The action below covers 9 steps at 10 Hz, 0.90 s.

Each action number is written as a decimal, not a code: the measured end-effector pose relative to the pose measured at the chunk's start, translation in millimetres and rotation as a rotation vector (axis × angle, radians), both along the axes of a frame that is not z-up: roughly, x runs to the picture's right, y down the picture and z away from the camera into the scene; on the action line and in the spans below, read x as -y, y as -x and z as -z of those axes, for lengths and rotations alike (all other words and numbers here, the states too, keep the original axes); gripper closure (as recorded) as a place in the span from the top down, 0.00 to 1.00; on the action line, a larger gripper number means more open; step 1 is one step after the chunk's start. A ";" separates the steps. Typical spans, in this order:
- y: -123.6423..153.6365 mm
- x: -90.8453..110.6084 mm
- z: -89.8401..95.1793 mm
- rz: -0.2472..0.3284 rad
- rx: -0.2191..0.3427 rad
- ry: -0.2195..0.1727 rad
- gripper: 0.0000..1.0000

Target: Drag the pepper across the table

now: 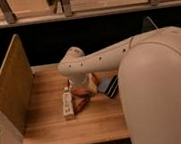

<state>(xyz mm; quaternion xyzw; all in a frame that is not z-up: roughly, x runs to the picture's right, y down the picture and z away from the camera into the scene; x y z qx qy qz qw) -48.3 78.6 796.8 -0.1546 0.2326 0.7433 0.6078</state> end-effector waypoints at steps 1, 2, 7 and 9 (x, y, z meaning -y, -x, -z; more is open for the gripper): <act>1.8 -6.8 -7.7 -0.021 0.002 0.017 0.80; 0.7 -17.6 -16.1 -0.069 -0.005 0.044 0.80; -13.5 -53.3 -33.7 -0.201 -0.048 0.125 0.80; -15.5 -69.7 -35.6 -0.203 -0.056 0.160 0.80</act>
